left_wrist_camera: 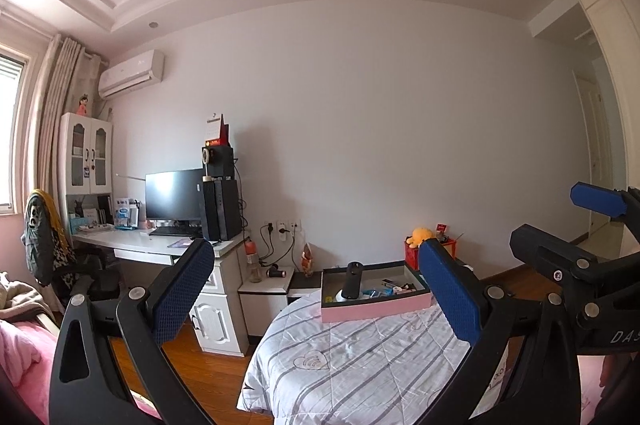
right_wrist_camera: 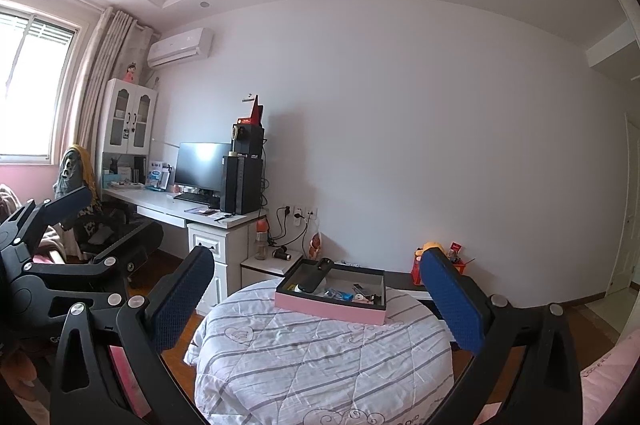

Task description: Organize rigid objects

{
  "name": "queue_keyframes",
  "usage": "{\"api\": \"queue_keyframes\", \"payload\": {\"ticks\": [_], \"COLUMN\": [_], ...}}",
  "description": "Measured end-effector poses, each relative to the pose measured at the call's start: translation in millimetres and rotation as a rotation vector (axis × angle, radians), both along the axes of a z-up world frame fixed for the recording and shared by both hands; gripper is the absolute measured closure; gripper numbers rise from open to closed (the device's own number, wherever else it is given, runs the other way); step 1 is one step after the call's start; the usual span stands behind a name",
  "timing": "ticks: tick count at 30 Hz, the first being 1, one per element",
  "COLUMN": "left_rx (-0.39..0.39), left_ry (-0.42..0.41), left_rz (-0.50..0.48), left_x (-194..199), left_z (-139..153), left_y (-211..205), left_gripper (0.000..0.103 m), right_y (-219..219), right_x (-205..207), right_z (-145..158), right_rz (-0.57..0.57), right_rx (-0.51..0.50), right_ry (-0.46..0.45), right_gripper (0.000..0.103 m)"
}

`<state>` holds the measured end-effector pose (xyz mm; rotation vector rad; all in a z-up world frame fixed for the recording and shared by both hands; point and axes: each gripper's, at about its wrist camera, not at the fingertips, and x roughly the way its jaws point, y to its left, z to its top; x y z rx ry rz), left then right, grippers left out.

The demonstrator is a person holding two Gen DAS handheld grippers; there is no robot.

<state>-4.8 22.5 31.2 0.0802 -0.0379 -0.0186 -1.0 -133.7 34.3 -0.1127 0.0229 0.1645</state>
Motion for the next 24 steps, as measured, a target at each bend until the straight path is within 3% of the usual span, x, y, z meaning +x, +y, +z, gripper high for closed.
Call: {"api": "queue_keyframes", "payload": {"ticks": [24], "left_rx": [0.007], "left_ry": [0.007], "left_rz": [0.011], "left_x": [2.1], "left_z": [-2.2], "left_y": [3.5], "left_gripper": [0.000], "right_y": [5.4], "right_x": [6.7], "right_z": [3.9], "right_rz": [-0.006], "right_rx": [-0.020], "right_ry": [0.022], "right_gripper": [0.000]}}
